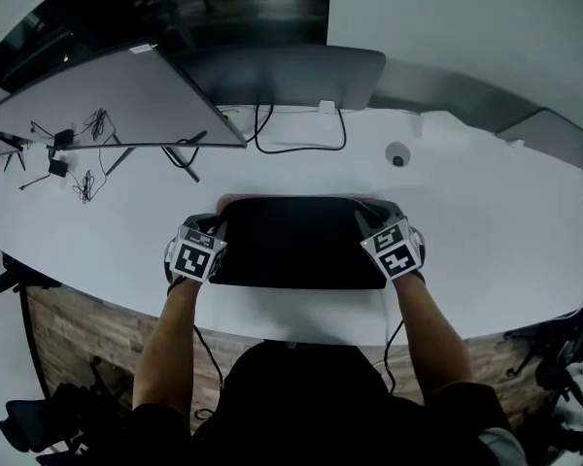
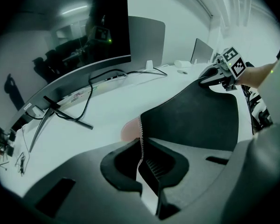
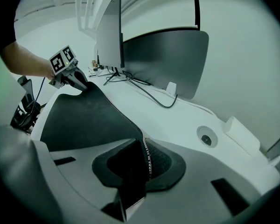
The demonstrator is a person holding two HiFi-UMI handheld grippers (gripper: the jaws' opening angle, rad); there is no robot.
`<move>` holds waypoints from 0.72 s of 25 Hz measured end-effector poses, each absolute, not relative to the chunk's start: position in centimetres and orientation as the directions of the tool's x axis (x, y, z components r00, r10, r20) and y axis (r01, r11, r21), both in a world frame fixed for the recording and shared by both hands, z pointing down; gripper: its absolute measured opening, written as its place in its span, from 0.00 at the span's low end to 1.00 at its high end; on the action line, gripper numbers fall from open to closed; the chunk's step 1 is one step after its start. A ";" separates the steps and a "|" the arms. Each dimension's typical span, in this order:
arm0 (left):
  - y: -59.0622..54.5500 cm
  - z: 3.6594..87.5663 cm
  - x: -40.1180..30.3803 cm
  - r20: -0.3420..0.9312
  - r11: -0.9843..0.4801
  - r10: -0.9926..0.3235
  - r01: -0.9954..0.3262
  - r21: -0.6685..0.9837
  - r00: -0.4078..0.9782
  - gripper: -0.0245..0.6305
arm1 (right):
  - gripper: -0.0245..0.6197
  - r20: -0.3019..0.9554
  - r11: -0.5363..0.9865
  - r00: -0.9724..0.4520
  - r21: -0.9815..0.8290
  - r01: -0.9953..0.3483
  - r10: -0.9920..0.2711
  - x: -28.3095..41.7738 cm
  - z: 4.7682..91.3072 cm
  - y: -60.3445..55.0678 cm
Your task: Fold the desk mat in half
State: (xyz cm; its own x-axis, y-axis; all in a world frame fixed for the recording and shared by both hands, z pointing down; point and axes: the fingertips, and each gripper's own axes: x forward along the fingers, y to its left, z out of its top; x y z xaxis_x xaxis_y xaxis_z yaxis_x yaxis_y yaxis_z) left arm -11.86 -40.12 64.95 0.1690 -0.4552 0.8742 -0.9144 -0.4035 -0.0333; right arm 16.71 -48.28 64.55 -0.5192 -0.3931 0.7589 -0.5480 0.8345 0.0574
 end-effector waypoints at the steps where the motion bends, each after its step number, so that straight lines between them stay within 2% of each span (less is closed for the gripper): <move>1: -40.2 65.1 -11.9 0.875 -0.398 -0.454 -0.917 -0.031 0.168 0.08 | 0.13 0.760 0.836 -0.520 0.055 -0.547 -0.390 16.7 64.6 -48.5; 7: -40.5 65.7 -12.3 0.878 -0.381 -0.451 -0.924 -0.026 0.161 0.08 | 0.14 0.764 0.836 -0.520 0.046 -0.547 -0.381 16.6 64.9 -48.7; 12: -40.7 66.4 -12.4 0.880 -0.368 -0.449 -0.930 -0.022 0.157 0.08 | 0.22 0.733 0.812 -0.523 0.067 -0.580 -0.434 17.2 64.4 -48.8; 18: -41.2 66.3 -12.3 0.881 -0.363 -0.451 -0.931 -0.036 0.141 0.08 | 0.23 0.717 0.785 -0.514 0.077 -0.614 -0.472 18.8 64.2 -48.5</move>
State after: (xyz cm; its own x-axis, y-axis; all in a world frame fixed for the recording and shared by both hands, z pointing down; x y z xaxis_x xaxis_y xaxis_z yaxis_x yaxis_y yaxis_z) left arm -12.34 -41.20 66.30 0.1414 -0.4512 0.8811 -0.9313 -0.3625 -0.0362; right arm 18.84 -48.49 64.15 -0.5137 -0.4717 0.7167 -0.6142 0.7854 0.0767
